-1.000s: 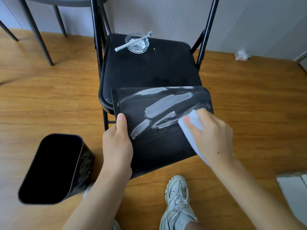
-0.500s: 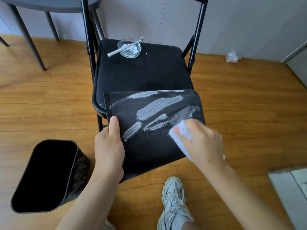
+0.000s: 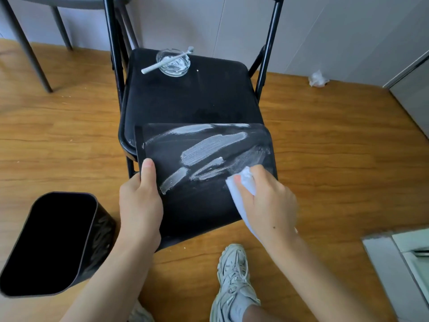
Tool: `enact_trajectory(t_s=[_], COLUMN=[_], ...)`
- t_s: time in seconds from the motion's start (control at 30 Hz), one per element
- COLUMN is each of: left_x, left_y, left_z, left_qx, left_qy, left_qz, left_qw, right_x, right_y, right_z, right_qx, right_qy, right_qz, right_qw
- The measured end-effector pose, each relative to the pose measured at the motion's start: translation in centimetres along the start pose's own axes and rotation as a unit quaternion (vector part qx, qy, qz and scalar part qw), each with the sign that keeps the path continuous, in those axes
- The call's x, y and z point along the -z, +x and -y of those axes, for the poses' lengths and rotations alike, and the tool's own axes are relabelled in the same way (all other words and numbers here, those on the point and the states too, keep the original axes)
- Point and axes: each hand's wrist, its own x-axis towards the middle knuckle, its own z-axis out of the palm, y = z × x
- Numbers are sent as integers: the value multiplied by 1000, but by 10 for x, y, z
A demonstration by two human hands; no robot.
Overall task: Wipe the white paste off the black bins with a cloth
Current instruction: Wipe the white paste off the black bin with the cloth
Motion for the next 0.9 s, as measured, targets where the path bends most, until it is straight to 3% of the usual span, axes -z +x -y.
enact_trajectory(t_s=[0.23,0.43,0.67,0.9], left_x=[0,3,3,1], left_y=[-4,-1,-5,-3], left_z=[-2,-1,-2,-2], left_qx=[0,15,25,16], left_qy=[6,2,1,-18], left_qz=[0,3,1,1], left_qw=[1000,1000,1000,1000], right_x=[-18,-30,-23,-17], right_y=[6,8,29,33], right_z=[66,52,-16,-48], right_qx=[23,29,-130,-218], right_qy=[33,-1,-24,-15], right_qz=[-11,-29,-89,-118], right_qw=[999,999,987,969])
